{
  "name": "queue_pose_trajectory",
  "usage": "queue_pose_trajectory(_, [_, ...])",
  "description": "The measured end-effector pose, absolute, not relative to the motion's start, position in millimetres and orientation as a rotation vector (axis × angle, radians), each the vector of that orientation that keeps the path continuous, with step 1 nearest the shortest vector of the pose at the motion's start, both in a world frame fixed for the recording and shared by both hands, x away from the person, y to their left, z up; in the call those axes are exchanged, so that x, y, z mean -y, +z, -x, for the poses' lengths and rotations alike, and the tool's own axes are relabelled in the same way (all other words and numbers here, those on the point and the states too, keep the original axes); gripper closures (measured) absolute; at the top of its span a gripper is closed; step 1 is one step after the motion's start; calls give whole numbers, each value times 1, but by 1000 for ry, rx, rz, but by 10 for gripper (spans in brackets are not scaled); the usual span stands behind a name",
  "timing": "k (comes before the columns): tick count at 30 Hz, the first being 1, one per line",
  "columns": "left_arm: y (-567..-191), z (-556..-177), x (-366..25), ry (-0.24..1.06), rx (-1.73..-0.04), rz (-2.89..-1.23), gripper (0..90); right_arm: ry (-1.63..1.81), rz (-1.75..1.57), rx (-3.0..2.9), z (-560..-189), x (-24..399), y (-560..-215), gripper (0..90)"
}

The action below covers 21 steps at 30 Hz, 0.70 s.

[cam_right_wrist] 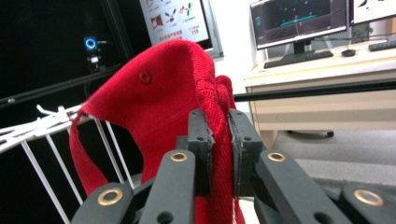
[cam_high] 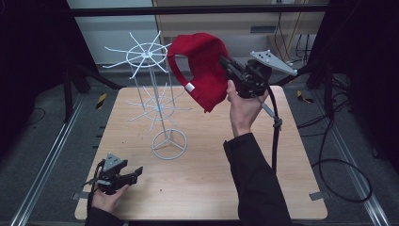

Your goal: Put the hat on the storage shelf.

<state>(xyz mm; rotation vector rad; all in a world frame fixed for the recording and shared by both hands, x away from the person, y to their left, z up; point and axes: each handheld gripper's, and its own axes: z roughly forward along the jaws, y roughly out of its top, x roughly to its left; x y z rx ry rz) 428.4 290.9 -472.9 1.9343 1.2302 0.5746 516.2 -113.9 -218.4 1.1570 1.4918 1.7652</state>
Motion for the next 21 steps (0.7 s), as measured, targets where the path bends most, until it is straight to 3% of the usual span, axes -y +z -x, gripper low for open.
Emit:
queue_pose_trajectory(5, [-473,-429,-291,574,-1227,-1940,290,1785,-1166,-1500,-520,116,-222,819])
queue_pose_trajectory(16, [-473,-428,-291,568,-1224,-1941,289,1833,-1173,-1412,-526,123,-195,820])
queue_pose_trajectory(21, [-473,-429,-292,568,-1229,-1938,289,1760,-1179,-1467,-533,117,-205,814])
